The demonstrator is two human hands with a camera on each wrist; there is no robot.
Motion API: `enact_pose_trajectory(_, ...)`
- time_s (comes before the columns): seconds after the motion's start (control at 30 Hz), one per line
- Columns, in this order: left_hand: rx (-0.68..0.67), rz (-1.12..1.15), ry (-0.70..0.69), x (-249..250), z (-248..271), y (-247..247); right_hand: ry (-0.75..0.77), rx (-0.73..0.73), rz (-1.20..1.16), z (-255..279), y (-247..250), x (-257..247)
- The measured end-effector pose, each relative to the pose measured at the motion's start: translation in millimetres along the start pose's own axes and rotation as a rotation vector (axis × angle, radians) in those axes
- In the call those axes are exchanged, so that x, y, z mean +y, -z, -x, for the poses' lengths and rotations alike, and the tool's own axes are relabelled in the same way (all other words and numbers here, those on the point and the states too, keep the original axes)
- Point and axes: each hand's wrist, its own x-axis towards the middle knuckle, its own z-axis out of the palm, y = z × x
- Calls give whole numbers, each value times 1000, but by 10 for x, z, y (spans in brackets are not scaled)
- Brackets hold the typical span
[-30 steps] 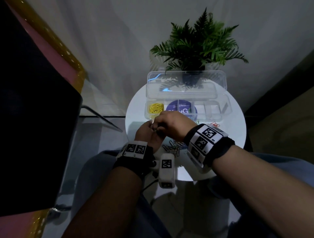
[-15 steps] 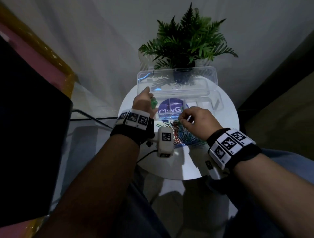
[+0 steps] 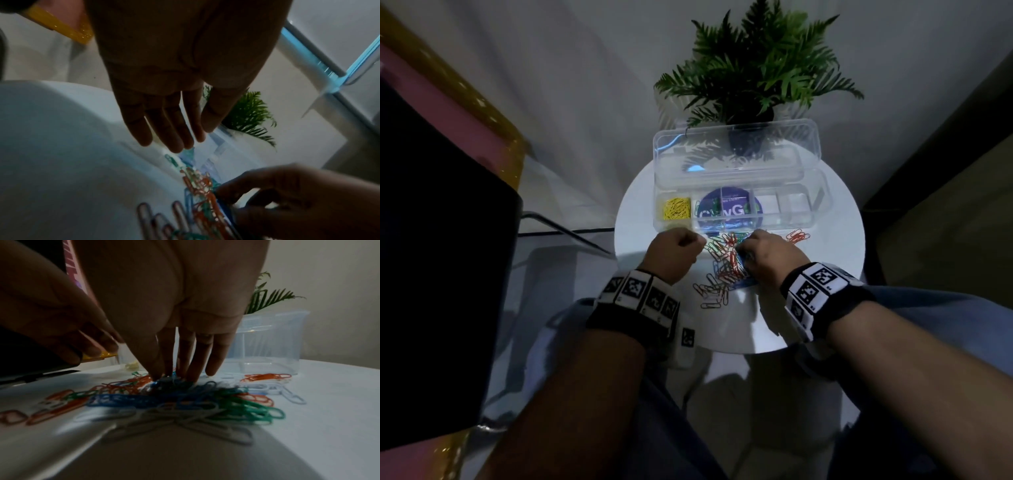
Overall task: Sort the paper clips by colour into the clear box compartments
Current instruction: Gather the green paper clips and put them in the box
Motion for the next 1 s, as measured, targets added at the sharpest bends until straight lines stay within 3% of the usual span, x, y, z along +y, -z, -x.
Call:
enact_pose_trajectory(0.07,-4,75,90,-42,22,23,27,-16,46,-14,0,-58)
enact_pose_trajectory(0.2,-1,549,340,-18,103,112,94,113,-5,-88,39,-256)
enact_pose_trajectory(0.33,27,856,392,-86,182,184,107,97,81,-255,-20,-422)
enact_pose_trajectory(0.5,32,853,363,-110,175,254,134,47,126,-247,-110,-382)
enact_pose_trajectory(0.63,24,842,367,-141,155,302,80,14,33,-126,-59,-230)
enact_pose_trajectory(0.77,11,888,360,-164,160,328,68,165,-5,-87,29,-257)
enact_pose_trajectory(1.0,-2,924,360,-147,158,321,3,97,190,-294,-5,-529)
